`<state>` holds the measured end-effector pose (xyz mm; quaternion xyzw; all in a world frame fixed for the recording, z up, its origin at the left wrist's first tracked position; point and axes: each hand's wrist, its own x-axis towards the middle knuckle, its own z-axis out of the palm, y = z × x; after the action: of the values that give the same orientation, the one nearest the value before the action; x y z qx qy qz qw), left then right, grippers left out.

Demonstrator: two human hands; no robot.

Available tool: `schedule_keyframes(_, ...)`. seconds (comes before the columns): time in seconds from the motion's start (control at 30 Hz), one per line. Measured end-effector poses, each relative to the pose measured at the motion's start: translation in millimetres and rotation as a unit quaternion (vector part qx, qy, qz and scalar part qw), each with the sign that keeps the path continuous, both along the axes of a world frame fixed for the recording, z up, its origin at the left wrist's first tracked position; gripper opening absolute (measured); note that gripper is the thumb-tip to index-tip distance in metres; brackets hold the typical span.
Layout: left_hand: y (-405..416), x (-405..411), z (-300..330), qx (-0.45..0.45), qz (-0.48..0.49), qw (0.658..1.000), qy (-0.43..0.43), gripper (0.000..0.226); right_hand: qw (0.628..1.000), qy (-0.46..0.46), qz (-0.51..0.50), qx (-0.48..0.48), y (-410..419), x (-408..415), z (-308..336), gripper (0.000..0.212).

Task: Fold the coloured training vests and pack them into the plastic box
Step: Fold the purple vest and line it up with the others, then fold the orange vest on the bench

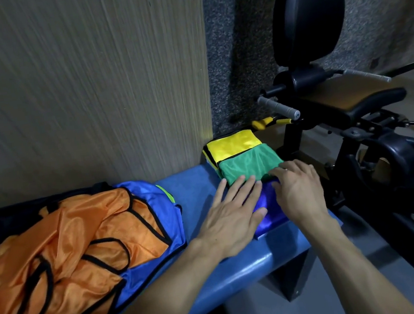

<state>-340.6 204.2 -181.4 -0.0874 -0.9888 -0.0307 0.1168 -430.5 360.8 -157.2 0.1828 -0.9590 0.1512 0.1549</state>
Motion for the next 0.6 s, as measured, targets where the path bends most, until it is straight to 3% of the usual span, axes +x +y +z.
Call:
schedule_keyframes(0.2, -62.7, 50.6, 37.6, 0.049, 0.003, 0.999, 0.016, 0.063, 0.998, 0.043, 0.013, -0.034, -20.5, 22.8, 17.1, 0.028)
schedule_keyframes(0.3, -105.2, 85.2, 62.9, 0.073, 0.071, 0.994, 0.040, 0.062, 0.994, 0.068, 0.071, -0.046, -47.4, 43.0, 23.1, 0.023)
schedule_keyframes(0.37, -137.8, 114.3, 69.7, 0.106, 0.127, 0.983, 0.079, 0.050, 0.986, 0.078, 0.135, -0.053, -70.7, 60.3, 23.7, 0.021)
schedule_keyframes(0.47, -181.4, 162.6, 70.2, 0.129, 0.211, 0.959, 0.138, 0.030, 0.967, 0.041, 0.244, -0.070, -107.4, 87.4, 24.0, 0.021)
schedule_keyframes(0.6, -220.3, 214.1, 76.3, 0.178, 0.305, 0.918, 0.180, 0.025, 0.926, -0.075, 0.353, -0.112, -151.7, 122.7, 24.7, 0.018)
